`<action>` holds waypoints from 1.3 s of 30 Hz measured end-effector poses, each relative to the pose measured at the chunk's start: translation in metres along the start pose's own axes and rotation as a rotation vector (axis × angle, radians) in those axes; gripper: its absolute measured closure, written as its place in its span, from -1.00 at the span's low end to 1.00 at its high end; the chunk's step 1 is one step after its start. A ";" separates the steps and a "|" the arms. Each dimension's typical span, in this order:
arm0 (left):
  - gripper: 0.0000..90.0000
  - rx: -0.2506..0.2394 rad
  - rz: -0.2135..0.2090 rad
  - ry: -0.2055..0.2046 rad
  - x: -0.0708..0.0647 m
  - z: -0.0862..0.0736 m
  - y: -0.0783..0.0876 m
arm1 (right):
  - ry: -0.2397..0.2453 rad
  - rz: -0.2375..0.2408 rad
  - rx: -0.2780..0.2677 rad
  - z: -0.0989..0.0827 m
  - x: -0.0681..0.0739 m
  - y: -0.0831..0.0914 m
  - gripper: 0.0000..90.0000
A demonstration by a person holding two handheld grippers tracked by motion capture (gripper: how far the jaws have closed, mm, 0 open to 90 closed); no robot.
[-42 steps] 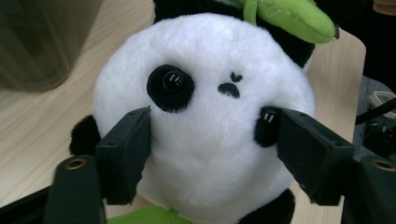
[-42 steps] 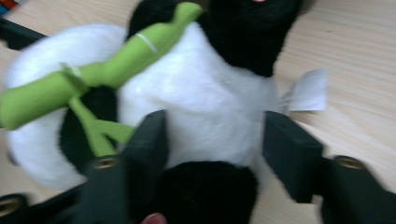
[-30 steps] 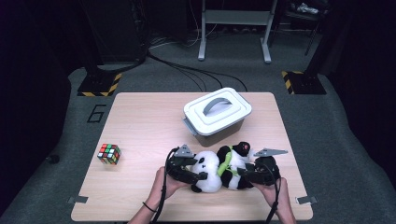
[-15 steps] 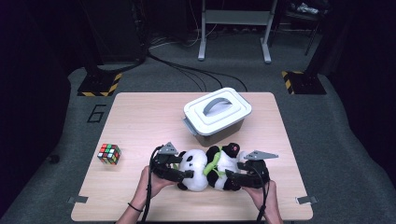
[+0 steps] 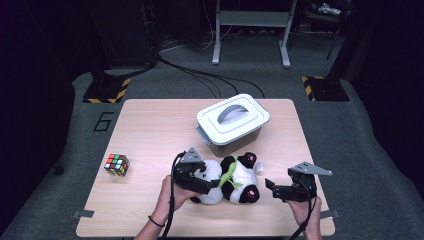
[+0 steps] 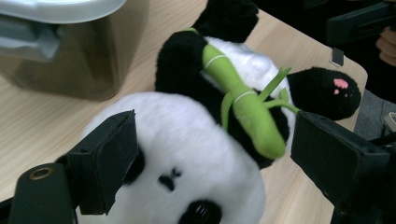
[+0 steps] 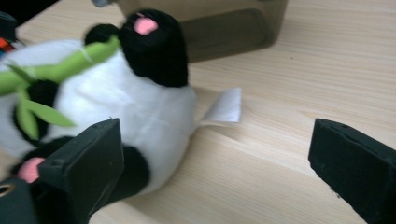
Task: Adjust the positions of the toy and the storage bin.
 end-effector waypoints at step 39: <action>0.46 0.108 -0.097 -0.092 -0.007 -0.028 0.004 | -0.005 -0.228 0.145 -0.056 -0.058 -0.080 -1.00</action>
Point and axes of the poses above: each handheld gripper's, and its own axes: y roughly backward along the jaws, z roughly out of its top, x roughly to its left, the point moved 9 cm from there along -y, roughly forward along the jaws, and after that the axes turned 5 degrees about -z, right-handed, at the moved point
